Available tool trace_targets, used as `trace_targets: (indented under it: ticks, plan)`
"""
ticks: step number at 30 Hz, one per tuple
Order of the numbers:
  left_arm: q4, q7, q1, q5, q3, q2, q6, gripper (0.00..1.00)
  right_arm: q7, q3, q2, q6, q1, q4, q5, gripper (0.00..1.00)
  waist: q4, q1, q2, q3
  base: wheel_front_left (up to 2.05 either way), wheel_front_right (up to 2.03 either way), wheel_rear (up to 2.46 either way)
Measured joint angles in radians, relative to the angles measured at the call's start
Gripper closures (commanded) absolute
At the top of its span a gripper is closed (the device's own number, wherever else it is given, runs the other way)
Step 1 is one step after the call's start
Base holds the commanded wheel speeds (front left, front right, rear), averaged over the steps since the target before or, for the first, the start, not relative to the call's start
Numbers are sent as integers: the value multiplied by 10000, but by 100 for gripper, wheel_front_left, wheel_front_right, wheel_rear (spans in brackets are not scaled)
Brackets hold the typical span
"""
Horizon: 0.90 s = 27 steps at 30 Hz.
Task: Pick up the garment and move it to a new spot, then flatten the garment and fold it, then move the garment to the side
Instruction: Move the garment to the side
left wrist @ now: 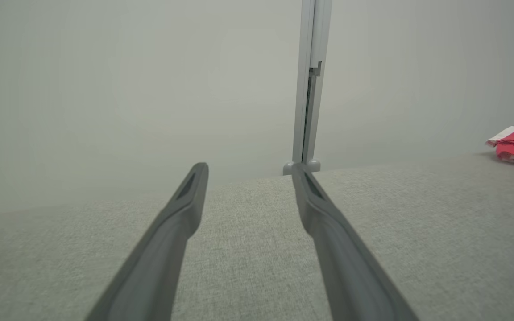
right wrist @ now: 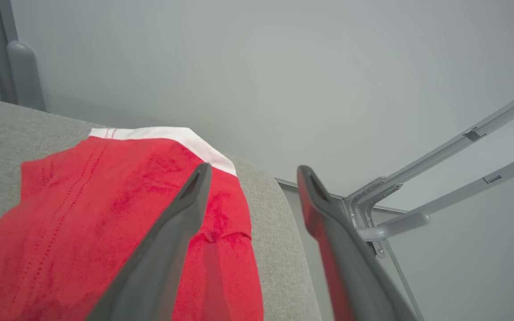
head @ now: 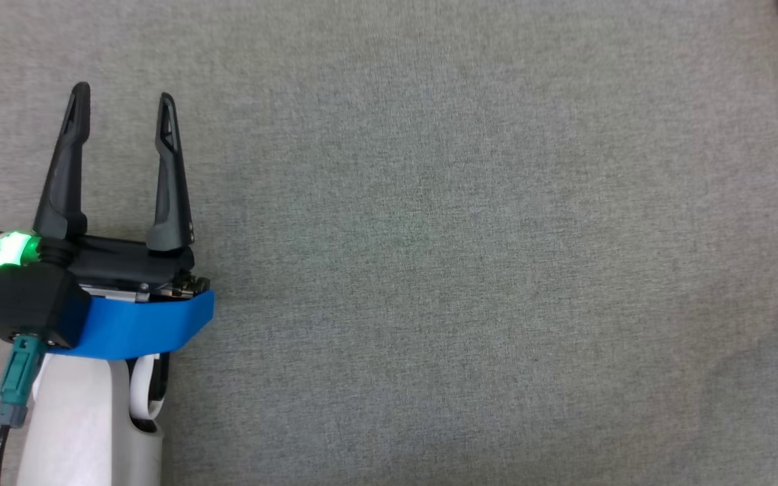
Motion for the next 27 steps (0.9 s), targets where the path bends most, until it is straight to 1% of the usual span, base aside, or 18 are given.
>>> trace_targets:
  ticks: [4, 7, 10, 15, 21, 27]
  plan:
    - [196, -2, 221, -140, 44, -153, 36, 0, -637, -487, 447, 0, 252, -8, 238, 0, 85, -1, 0, -534, 0, 0, 0]
    - [389, 0, 526, -284, 184, -251, 96, 0, -805, -650, 871, -2, 676, -426, 295, 0, 144, -2, 0, -1022, 0, 0, 0]
    - [535, 0, 827, -385, 303, -320, 117, 0, -836, -748, 1501, -2, 1306, -1373, 410, 0, 206, -2, 0, -1526, 0, 0, 0]
    - [982, 0, 1337, -470, 445, -451, 151, 0, -846, -909, 2291, -2, 2722, -2922, 779, 0, 370, -2, 0, -2376, 0, 0, 0]
    - [1436, -2, 1939, -479, 629, -545, 201, 0, -849, -539, 3149, -2, 4289, -4268, 922, 0, 589, -3, 0, -3341, 0, 0, 0]
    - [1791, 0, 2434, -481, 713, -623, 242, 0, -849, 4, 3599, -2, 5802, -5099, 1296, 0, 776, -4, 0, -4185, 0, 0, 0]
